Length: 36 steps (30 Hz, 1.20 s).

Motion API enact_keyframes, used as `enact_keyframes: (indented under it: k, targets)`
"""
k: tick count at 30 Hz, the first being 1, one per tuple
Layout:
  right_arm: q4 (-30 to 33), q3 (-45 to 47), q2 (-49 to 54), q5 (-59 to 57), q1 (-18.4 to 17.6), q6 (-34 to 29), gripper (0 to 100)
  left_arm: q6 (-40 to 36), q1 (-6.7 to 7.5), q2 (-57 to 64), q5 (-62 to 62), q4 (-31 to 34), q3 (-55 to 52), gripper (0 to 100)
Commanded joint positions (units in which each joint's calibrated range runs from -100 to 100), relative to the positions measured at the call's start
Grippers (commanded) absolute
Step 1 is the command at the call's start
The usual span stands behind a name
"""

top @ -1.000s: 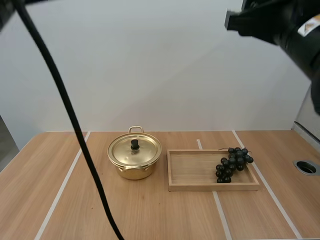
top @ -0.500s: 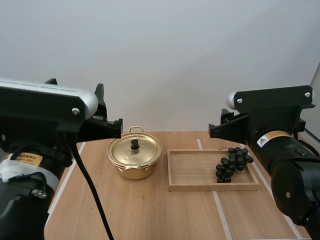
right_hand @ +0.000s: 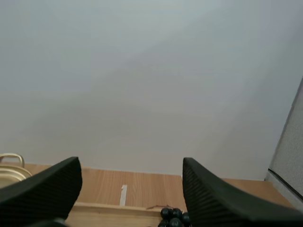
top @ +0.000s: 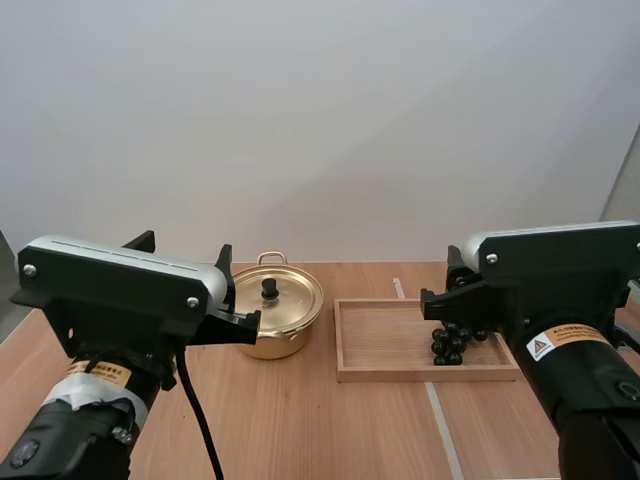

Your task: Open the pot, put the pineapple inside, and close it

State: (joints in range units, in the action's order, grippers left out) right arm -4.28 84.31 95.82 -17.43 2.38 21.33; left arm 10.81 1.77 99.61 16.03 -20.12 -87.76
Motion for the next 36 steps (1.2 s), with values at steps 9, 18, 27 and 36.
enact_keyframes:
  k: [9, 18, 27, 36]
  targets:
    - [-5.01, 5.44, 3.88, -4.35, -0.59, 4.94, 100, -6.99, -2.37, 0.39, 0.04, 0.65, -6.61, 100]
    - [-6.83, 15.69, 3.88, 11.29, -2.51, 8.75, 100, -8.20, -2.88, 0.39, 0.25, 2.89, -12.24, 100]
    - [-9.12, 15.69, 3.76, -5.11, -2.51, 8.75, 100, -11.54, -3.13, 0.39, 11.48, 6.85, -12.24, 100]
    - [-8.61, 15.69, 3.76, -13.66, -2.42, 6.21, 100, -22.15, -3.13, 0.39, 14.06, 17.44, -12.24, 100]
